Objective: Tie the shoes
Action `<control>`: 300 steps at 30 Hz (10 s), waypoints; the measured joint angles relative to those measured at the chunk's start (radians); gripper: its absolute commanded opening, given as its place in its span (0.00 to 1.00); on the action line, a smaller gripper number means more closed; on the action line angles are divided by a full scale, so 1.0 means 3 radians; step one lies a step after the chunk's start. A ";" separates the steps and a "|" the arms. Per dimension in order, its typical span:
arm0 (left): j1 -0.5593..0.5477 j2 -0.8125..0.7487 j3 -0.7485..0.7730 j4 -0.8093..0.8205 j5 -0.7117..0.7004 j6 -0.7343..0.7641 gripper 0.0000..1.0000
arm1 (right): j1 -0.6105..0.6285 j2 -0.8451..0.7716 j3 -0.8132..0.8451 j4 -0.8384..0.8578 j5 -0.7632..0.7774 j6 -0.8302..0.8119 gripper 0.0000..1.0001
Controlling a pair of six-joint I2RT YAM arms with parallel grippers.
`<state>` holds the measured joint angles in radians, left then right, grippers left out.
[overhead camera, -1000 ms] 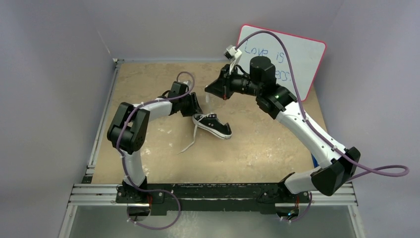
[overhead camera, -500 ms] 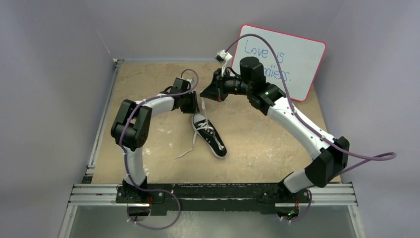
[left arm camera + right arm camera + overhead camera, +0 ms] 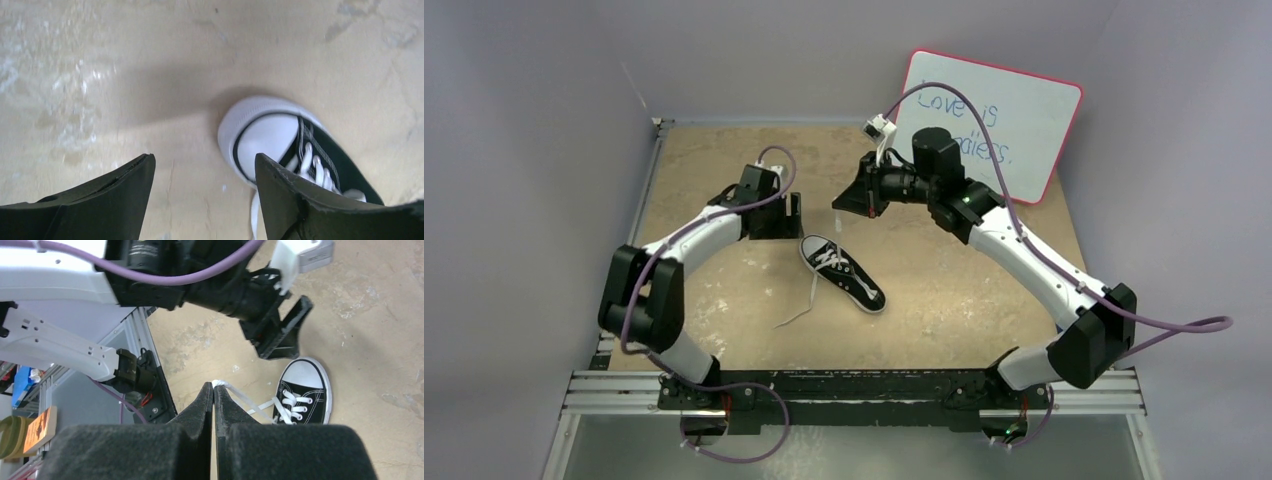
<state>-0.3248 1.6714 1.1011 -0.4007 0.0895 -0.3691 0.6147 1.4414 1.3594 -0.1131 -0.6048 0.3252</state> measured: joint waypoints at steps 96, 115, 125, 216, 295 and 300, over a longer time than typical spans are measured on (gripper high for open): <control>-0.0490 -0.0298 -0.1109 0.1456 0.0806 0.0591 0.42 | -0.0024 -0.1061 -0.0811 -0.0846 0.1106 -0.0149 0.00; -0.0781 -0.0261 -0.1208 0.1657 0.0206 0.1016 0.62 | -0.0024 -0.1125 -0.0848 -0.0853 0.1292 -0.0127 0.00; -0.0842 0.0102 -0.1189 0.2324 -0.0034 0.1100 0.31 | -0.0024 -0.1265 -0.0903 -0.0910 0.1353 -0.0122 0.00; -0.0468 0.0062 -0.0670 0.2233 0.2388 0.0707 0.00 | -0.0947 0.0491 -0.0465 0.0100 -0.0225 0.0106 0.00; -0.0446 0.0131 -0.0673 0.2229 0.2015 0.0443 0.00 | -0.0793 0.1929 -0.1692 0.4195 -0.2144 0.3062 0.00; -0.0502 0.0444 -0.0496 0.2304 0.2017 0.0298 0.00 | -0.0769 0.1881 -0.1596 0.3782 -0.2132 0.2674 0.02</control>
<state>-0.4755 1.8046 0.9524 0.2905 0.6945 -0.2798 0.3840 2.0056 0.8806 1.0214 -1.2446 1.1275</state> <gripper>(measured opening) 0.010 0.005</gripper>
